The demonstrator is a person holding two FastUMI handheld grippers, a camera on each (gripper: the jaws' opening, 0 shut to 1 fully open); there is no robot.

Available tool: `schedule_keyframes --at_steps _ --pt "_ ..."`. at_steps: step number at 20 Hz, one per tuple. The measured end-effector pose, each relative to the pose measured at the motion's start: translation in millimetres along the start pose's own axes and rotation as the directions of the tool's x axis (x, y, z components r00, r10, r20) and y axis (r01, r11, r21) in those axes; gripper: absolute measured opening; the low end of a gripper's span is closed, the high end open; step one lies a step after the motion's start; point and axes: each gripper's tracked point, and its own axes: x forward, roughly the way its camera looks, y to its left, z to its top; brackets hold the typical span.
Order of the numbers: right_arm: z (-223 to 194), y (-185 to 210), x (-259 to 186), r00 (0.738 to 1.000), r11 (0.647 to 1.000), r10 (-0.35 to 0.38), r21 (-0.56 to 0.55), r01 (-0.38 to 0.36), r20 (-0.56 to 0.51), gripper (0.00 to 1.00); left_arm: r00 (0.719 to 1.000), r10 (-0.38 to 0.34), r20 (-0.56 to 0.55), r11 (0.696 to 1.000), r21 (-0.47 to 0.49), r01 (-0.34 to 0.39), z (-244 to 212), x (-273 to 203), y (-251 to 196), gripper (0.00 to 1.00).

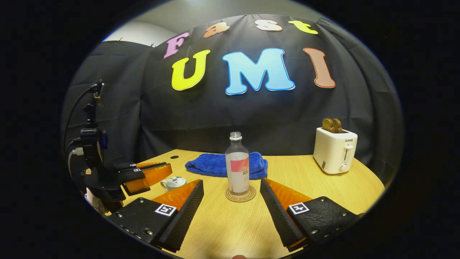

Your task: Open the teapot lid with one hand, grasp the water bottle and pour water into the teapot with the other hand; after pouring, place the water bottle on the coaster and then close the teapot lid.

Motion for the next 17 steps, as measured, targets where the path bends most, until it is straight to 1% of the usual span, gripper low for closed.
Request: schedule_keyframes --at_steps 4,8,9,10,12,15,17 --pt "4.1 4.3 -18.4 0.999 0.999 -0.033 -0.007 0.033 0.017 0.98 1.0 0.0 0.027 1.0 0.0 0.0 12.4 -30.9 -6.7 0.23" --pt "5.3 12.3 -38.5 0.999 0.999 -0.047 -0.004 0.047 0.025 0.98 0.999 0.005 0.038 1.0 -0.007 -0.004 14.9 -58.6 -12.5 0.23" --pt "5.2 13.0 -43.7 0.998 0.999 -0.054 -0.004 0.054 0.026 0.98 0.999 0.006 0.043 1.0 -0.009 -0.005 16.6 -65.2 -14.7 0.2" --pt "5.3 14.1 -49.6 0.998 0.998 -0.061 -0.004 0.061 0.029 0.98 0.999 0.006 0.048 1.0 -0.012 -0.005 18.6 -72.6 -16.5 0.23" --pt "4.0 15.5 -58.7 0.997 0.997 -0.075 -0.006 0.076 0.03 0.98 0.998 0.009 0.058 1.0 -0.013 -0.008 18.8 -85.6 -20.0 0.23" --pt "2.9 16.0 -69.7 0.994 0.994 -0.104 -0.018 0.105 0.038 0.98 0.997 0.028 0.07 0.999 -0.024 -0.027 19.9 -105.7 -19.0 0.23" --pt "2.3 20.3 -74.6 0.993 0.994 -0.104 -0.021 0.105 0.05 0.98 0.996 0.05 0.072 0.998 -0.034 -0.048 16.8 -116.8 -15.9 0.23"
